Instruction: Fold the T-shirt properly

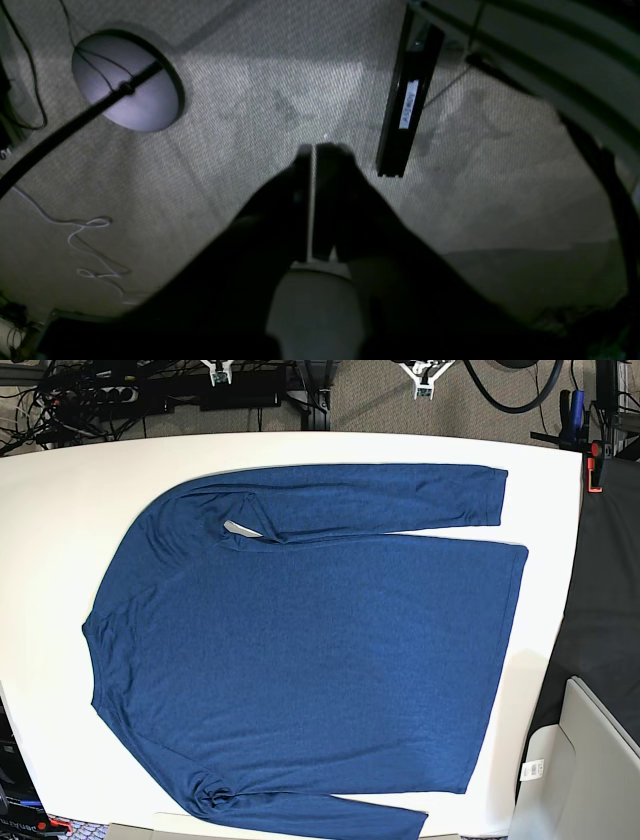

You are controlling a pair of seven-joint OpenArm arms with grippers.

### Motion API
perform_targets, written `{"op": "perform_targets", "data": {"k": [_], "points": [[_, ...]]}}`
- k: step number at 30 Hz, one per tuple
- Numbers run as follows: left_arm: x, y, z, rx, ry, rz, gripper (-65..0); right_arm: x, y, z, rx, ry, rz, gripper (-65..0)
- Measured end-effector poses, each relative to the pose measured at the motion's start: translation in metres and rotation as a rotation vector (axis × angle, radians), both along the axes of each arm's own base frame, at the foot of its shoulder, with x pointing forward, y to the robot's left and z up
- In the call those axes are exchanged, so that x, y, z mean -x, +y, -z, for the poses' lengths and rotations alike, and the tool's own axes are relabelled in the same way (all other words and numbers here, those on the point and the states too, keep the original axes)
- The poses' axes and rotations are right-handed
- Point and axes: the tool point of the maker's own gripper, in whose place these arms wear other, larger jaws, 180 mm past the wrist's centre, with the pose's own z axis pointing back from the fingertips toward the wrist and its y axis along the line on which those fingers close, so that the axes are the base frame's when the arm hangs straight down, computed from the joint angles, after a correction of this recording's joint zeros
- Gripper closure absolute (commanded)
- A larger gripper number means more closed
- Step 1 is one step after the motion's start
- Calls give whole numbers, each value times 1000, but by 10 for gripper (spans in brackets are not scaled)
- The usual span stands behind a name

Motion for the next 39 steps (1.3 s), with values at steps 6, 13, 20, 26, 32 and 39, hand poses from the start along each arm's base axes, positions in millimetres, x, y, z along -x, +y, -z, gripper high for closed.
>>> {"op": "perform_targets", "data": {"k": [6,13,20,26,32,39], "points": [[1,13,-1,-20,2,3,-4,4,-7,-1,10,3,-2,-2],[12,64,-12,-102,-47,36,-4,39,-32,-9,48,33,-19,-2],[29,100,-32,-161,-89,83,-3,51,-54,-28,80,-24,-51,-2],[34,119,-63,-194,-172,158,-3,56,-72,-60,105,-100,-102,-2],[20,112,-100,-190,-289,217,-2,30,-88,-115,141,-262,-116,-2],[9,100,-153,-179,-364,284,-2,-3,-127,-187,269,-370,-100,-2]]}}
